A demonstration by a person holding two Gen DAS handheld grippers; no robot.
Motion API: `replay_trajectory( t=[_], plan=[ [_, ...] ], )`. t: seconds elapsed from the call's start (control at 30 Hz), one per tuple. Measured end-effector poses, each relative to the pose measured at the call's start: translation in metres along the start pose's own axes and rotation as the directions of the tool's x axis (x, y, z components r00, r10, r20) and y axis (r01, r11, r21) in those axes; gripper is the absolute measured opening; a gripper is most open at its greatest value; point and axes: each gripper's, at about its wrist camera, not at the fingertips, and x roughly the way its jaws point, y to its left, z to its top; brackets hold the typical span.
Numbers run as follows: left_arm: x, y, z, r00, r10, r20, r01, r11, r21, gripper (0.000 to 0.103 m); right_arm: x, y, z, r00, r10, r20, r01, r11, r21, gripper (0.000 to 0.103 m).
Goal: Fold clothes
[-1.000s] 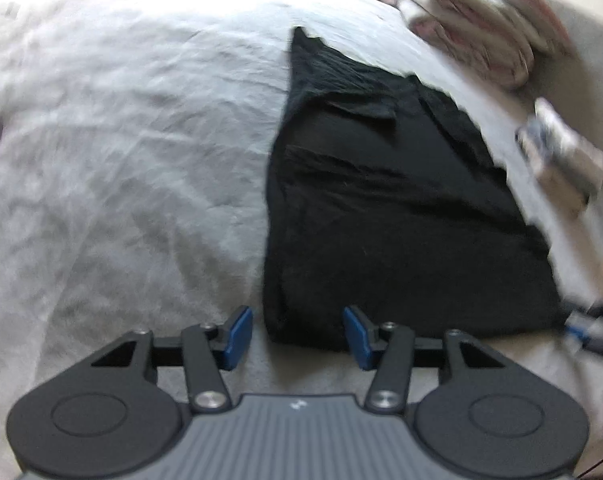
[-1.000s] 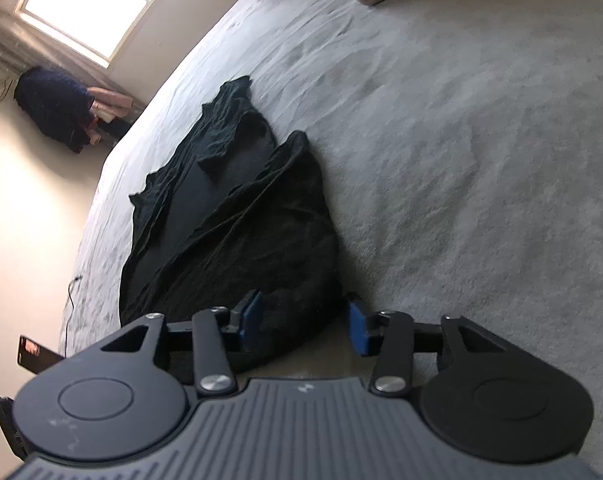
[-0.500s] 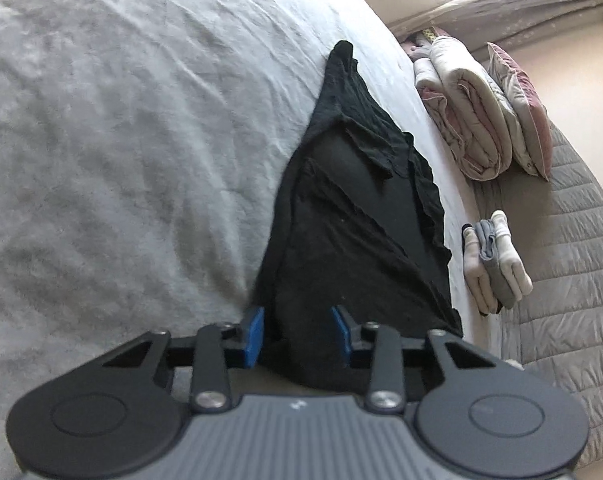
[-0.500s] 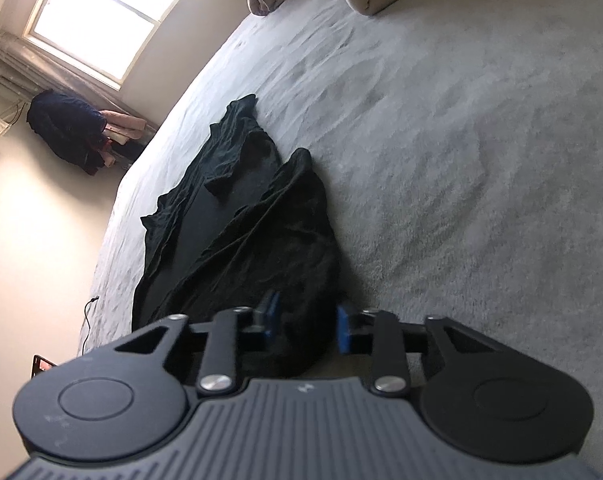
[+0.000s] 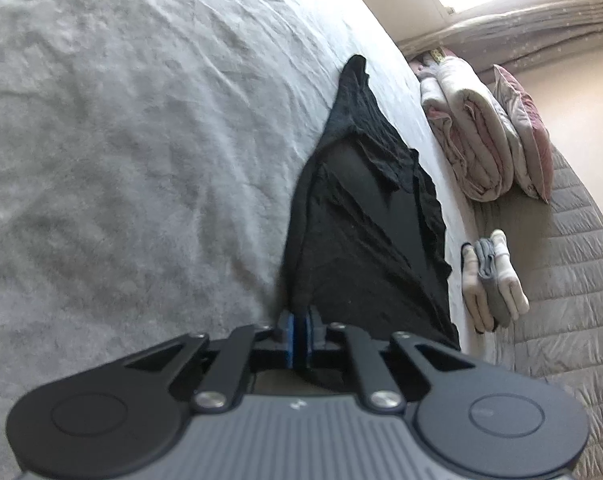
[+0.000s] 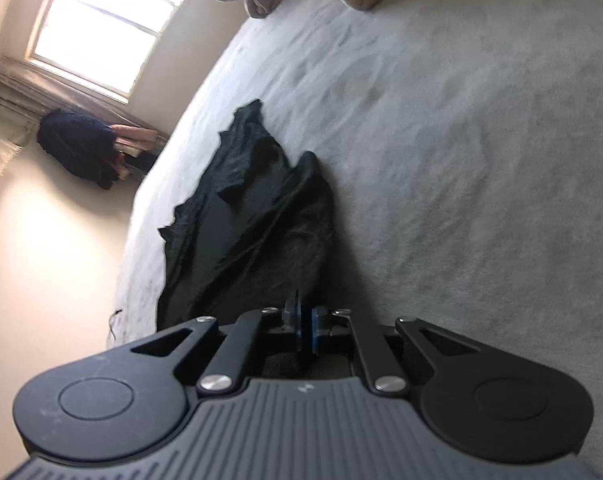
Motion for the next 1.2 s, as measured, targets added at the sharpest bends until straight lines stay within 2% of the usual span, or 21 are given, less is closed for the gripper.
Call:
replay_trajectory(
  t=[0.07, 0.13, 0.17, 0.2, 0.23, 0.33, 0.43, 0.53, 0.6, 0.67, 0.7, 0.73, 0.97, 1.2],
  plan=[
    [-0.004, 0.001, 0.002, 1.0, 0.006, -0.017, -0.006, 1.0, -0.008, 0.013, -0.001, -0.002, 0.0, 1.0, -0.006, -0.016, 0.006, 1.0, 0.011, 0.015],
    [-0.011, 0.001, 0.003, 1.0, 0.013, -0.027, -0.013, 1.0, -0.014, 0.028, -0.003, -0.003, 0.0, 1.0, -0.007, -0.028, 0.007, 1.0, 0.016, 0.02],
    [-0.015, 0.002, 0.004, 1.0, 0.016, -0.025, -0.016, 1.0, -0.016, 0.032, -0.005, -0.003, 0.0, 0.999, -0.008, -0.033, 0.008, 1.0, 0.014, 0.023],
    [-0.019, 0.002, 0.004, 1.0, 0.019, -0.023, -0.02, 1.0, -0.017, 0.036, -0.007, -0.003, 0.0, 0.999, -0.004, -0.034, 0.005, 1.0, 0.012, 0.035],
    [-0.021, 0.004, 0.005, 0.999, 0.018, -0.03, -0.018, 1.0, -0.021, 0.038, -0.01, -0.003, 0.0, 0.999, 0.0, -0.035, 0.0, 1.0, 0.01, 0.041],
    [-0.02, 0.006, 0.005, 0.999, 0.005, -0.053, -0.007, 0.999, -0.036, 0.047, -0.01, -0.001, -0.001, 0.999, -0.006, -0.045, 0.006, 1.0, -0.007, 0.042],
    [-0.01, 0.006, 0.002, 0.998, -0.017, -0.065, 0.014, 0.999, -0.044, 0.051, -0.004, 0.0, -0.004, 0.999, -0.016, -0.042, 0.015, 1.0, -0.027, 0.042],
    [0.0, -0.003, -0.002, 0.998, -0.027, -0.055, 0.026, 1.0, -0.012, 0.054, 0.002, 0.0, -0.004, 0.999, 0.0, -0.036, -0.001, 1.0, -0.024, 0.042],
    [0.005, -0.01, -0.004, 0.998, -0.025, -0.05, 0.026, 0.999, 0.026, 0.054, 0.007, 0.003, -0.007, 1.0, 0.009, -0.027, -0.01, 0.999, -0.041, 0.04],
    [0.008, -0.013, -0.005, 0.999, -0.014, -0.047, 0.016, 0.999, 0.048, 0.04, 0.012, 0.008, -0.009, 1.0, -0.003, -0.028, 0.001, 0.997, -0.072, 0.021],
    [0.011, -0.012, -0.006, 0.999, -0.003, -0.048, 0.005, 0.999, 0.05, 0.015, 0.015, 0.007, -0.01, 0.999, 0.0, -0.038, -0.002, 0.998, -0.064, 0.01],
    [0.013, -0.008, -0.006, 0.999, 0.002, -0.051, 0.0, 1.0, 0.029, 0.006, 0.018, 0.006, -0.011, 0.999, 0.004, -0.049, -0.006, 0.999, -0.053, 0.01],
    [-0.01, 0.003, -0.009, 0.998, -0.056, 0.028, 0.059, 0.988, -0.14, 0.004, -0.003, 0.008, 0.003, 0.996, 0.087, -0.02, -0.085, 0.991, 0.1, 0.008],
    [-0.041, -0.022, -0.019, 0.996, -0.063, 0.059, 0.069, 0.991, -0.112, 0.004, -0.034, 0.025, 0.007, 0.997, 0.071, -0.008, -0.071, 0.995, 0.066, 0.007]
  ],
)
